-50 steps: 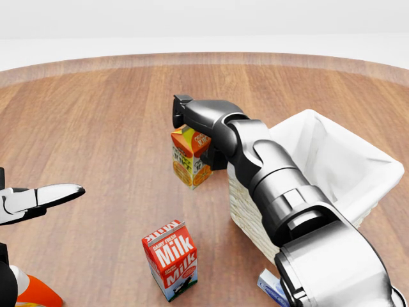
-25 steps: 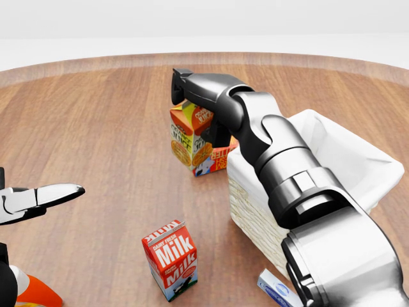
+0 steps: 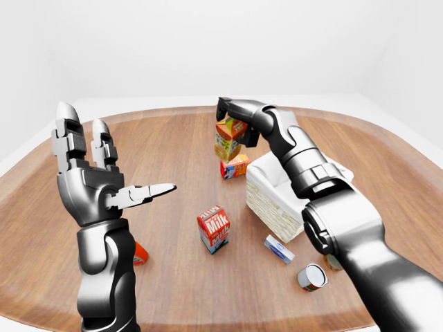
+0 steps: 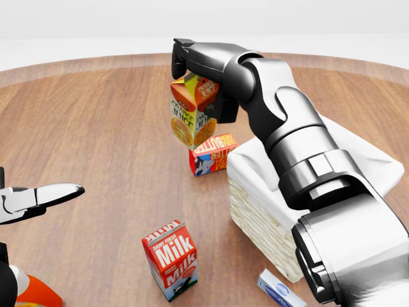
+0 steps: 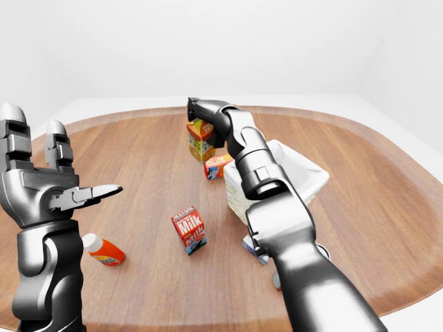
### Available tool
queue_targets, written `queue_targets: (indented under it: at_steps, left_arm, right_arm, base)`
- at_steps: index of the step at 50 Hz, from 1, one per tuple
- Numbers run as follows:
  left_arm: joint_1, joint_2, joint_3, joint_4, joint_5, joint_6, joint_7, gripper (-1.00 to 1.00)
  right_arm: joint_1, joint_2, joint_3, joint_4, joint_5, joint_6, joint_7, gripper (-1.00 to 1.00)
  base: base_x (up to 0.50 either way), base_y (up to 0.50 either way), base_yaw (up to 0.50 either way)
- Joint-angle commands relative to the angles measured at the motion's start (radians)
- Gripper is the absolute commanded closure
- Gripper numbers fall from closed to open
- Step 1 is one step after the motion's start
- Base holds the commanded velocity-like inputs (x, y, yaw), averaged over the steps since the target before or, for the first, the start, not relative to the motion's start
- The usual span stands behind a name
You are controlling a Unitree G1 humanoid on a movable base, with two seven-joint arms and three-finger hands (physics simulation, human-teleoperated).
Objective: Pick up the orange juice, and put it in the basket.
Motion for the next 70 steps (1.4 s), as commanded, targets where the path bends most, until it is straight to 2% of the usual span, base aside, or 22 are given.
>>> queue_targets:
  at_steps: [1,29,39,56,70]
  left_arm:
    - [0.0,0.0,0.0,-0.001,0.0,0.0,0.001,-1.0]
    - [0.0,-0.001,-0.001,0.002,0.0,0.0,0.0,-1.0]
    - [0.0,0.0,-0.001,0.004,0.001,0.0,-0.001,-1.0]
    - [0.001,0.0,0.0,0.004,0.0,0.0,-0.003,-1.0]
    - [0.002,-0.001,-0.002,-0.007,0.001,0.0,0.001,-1.0]
  right_arm:
    - [-0.03,-0.032,-0.037,-0.07,-0.077,0.0,0.036,1.0]
    - [0.011,-0.078,-0.054,-0.171,-0.068,0.0,0.101,1.0]
    - [-0.005,-0.11,-0.064,-0.128,-0.057,0.0,0.091,1.0]
    - [0.028,-0.144,-0.073,-0.179,-0.059,0.0,0.128,1.0]
    - [0.13,-0.23,-0.115,-0.333,-0.037,0.004,0.209,1.0]
  base:
    - [0.0,0.0,0.0]
    - [0.0,0.0,0.0]
    - [0.0,0.0,0.0]
    - [0.0,0.0,0.0]
    - [0.0,0.0,0.0]
